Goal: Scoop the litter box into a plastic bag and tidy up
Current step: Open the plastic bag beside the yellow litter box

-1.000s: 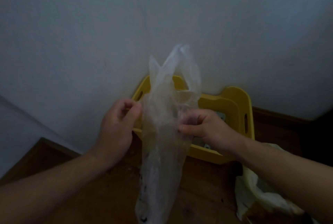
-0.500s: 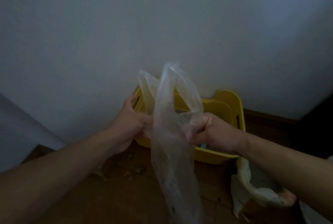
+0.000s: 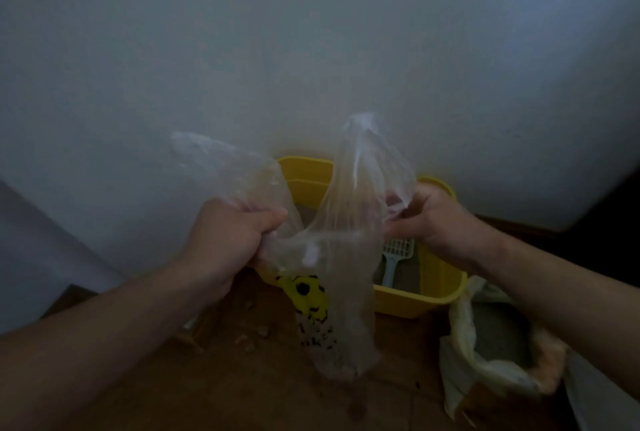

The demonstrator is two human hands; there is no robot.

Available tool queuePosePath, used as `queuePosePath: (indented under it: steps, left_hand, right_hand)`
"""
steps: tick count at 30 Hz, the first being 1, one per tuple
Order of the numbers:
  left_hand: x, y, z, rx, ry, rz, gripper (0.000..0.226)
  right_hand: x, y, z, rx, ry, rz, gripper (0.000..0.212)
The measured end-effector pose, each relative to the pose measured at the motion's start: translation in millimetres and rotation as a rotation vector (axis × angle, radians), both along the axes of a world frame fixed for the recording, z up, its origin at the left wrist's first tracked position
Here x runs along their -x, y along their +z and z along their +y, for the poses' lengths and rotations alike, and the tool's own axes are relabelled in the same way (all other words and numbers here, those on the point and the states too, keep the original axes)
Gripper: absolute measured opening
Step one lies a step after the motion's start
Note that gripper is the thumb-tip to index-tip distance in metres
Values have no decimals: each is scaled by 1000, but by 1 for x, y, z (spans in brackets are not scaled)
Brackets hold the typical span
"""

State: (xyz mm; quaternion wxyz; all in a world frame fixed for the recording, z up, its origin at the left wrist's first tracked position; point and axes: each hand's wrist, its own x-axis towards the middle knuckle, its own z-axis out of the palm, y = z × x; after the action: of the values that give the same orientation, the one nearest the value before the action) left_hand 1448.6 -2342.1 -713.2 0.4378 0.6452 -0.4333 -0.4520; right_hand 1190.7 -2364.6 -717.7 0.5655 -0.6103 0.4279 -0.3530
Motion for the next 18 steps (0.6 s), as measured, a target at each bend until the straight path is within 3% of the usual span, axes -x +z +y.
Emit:
queuePosePath:
  steps: [3, 5, 8, 10, 14, 18]
  left_hand:
    - [-4, -3, -3, 35, 113, -35, 24]
    - [-7, -3, -4, 21, 152, -32, 23]
    - [-9, 1, 0, -16, 128, 21, 14]
    - [-9, 2, 4, -39, 105, 53, 15]
    - [-6, 4, 13, -55, 63, 63, 19]
    - [-2, 4, 19, -60, 43, 101, 19]
  right_hand:
    - [0, 20, -6, 40, -69, -164, 46]
    - [-1, 39, -8, 82, -119, -308, 47]
    - [-5, 76, -4, 264, -104, -358, 43]
    - [-12, 96, 4, 364, -55, -309, 44]
    - [-45, 101, 21, 400, 88, -151, 23]
    - [-77, 70, 15, 487, 103, 327, 12]
